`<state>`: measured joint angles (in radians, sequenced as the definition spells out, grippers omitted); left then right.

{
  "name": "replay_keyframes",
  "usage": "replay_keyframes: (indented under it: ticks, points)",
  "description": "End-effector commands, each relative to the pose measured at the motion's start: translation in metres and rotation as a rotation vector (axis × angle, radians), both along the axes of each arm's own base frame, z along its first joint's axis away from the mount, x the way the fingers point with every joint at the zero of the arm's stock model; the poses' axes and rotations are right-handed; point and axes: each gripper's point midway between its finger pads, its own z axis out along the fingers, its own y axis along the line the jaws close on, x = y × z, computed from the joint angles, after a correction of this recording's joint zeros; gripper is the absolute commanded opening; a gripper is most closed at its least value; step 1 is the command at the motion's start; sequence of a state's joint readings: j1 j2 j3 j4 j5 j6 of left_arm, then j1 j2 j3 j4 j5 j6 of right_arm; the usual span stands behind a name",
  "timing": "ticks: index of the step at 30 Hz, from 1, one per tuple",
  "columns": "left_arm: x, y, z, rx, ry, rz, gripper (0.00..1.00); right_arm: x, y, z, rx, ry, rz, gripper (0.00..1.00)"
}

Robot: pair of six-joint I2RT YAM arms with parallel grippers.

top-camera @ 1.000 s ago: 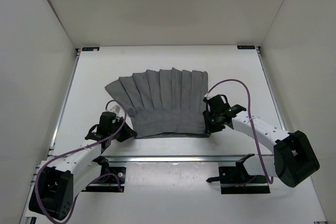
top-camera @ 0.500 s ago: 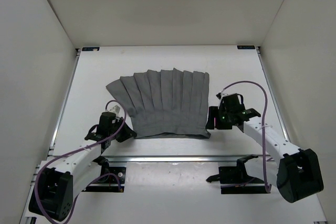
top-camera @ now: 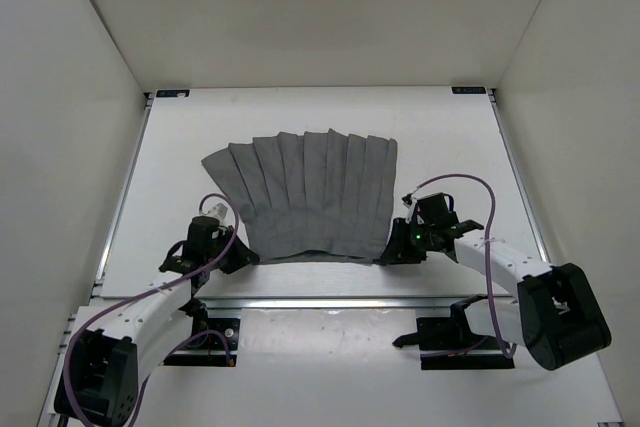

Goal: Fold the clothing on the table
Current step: Fold the skirt

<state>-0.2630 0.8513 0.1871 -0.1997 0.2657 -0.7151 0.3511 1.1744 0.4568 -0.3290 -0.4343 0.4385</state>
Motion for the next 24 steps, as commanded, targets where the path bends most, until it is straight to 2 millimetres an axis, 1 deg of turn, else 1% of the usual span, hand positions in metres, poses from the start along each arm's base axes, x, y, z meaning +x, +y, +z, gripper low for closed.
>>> replay_keyframes:
  ticks: [1,2,3,5,6,7,8,11,12,13,14,15,16,17,18,19,20,21,22,23,24]
  points:
    - [-0.003,0.004,-0.003,0.016,0.004,0.006,0.00,0.005,0.006,0.000,0.050,-0.017,-0.002,0.25]
    - [-0.002,0.004,-0.001,0.019,-0.002,0.000,0.00,0.010,0.005,0.003,0.045,-0.040,0.001,0.03]
    - [-0.002,0.004,0.000,0.023,0.002,-0.003,0.00,0.010,0.003,0.003,0.043,-0.035,-0.004,0.00]
    - [0.002,0.007,0.007,0.046,-0.003,-0.014,0.00,0.020,-0.004,0.013,0.024,-0.062,-0.002,0.00]
    - [0.008,0.005,0.018,0.042,-0.025,-0.019,0.00,0.018,-0.007,0.018,0.011,-0.071,0.012,0.00]
    - [0.006,0.006,0.020,0.058,-0.017,-0.029,0.00,0.023,-0.009,0.027,0.004,-0.096,0.006,0.00]
    - [0.009,0.006,0.029,0.068,-0.034,-0.033,0.00,0.027,-0.011,0.037,0.001,-0.123,0.010,0.00]
    - [0.012,0.004,0.049,0.080,-0.068,-0.054,0.00,0.025,-0.013,0.064,0.028,-0.190,0.033,0.00]
    - [0.013,0.002,0.058,0.075,-0.087,-0.061,0.00,0.021,-0.012,0.068,0.036,-0.189,0.054,0.00]
    - [0.013,0.003,0.059,0.079,-0.089,-0.058,0.00,0.019,-0.013,0.072,0.042,-0.203,0.052,0.00]
    - [0.014,0.001,0.067,0.067,-0.115,-0.066,0.00,0.016,-0.014,0.071,0.044,-0.192,0.046,0.00]
    - [0.009,-0.001,0.063,0.054,-0.097,-0.067,0.00,0.014,-0.013,0.073,0.045,-0.193,0.049,0.00]
    - [0.004,-0.004,0.059,0.041,-0.083,-0.088,0.11,0.012,-0.012,0.073,0.055,-0.187,0.046,0.01]
    - [0.003,-0.007,0.056,0.024,-0.076,-0.094,0.30,0.014,-0.011,0.074,0.056,-0.195,0.050,0.00]
    - [-0.001,-0.010,0.048,0.012,-0.053,-0.103,0.54,0.013,-0.008,0.073,0.061,-0.190,0.058,0.00]
    - [-0.007,-0.011,0.038,0.016,-0.025,-0.109,0.56,0.012,-0.007,0.071,0.062,-0.188,0.063,0.00]
    - [-0.008,-0.016,0.038,0.007,-0.026,-0.117,0.58,0.011,-0.005,0.069,0.063,-0.180,0.067,0.00]
    - [-0.009,-0.017,0.034,0.003,-0.021,-0.109,0.58,0.012,-0.003,0.071,0.068,-0.187,0.070,0.00]
    - [-0.013,-0.017,0.028,0.000,-0.010,-0.103,0.58,0.013,-0.003,0.072,0.069,-0.195,0.076,0.00]
    - [-0.011,-0.017,0.028,-0.011,-0.011,-0.087,0.57,0.013,-0.002,0.071,0.069,-0.189,0.075,0.00]
    - [-0.013,-0.018,0.024,-0.020,-0.002,-0.082,0.57,0.012,-0.001,0.070,0.073,-0.183,0.075,0.00]
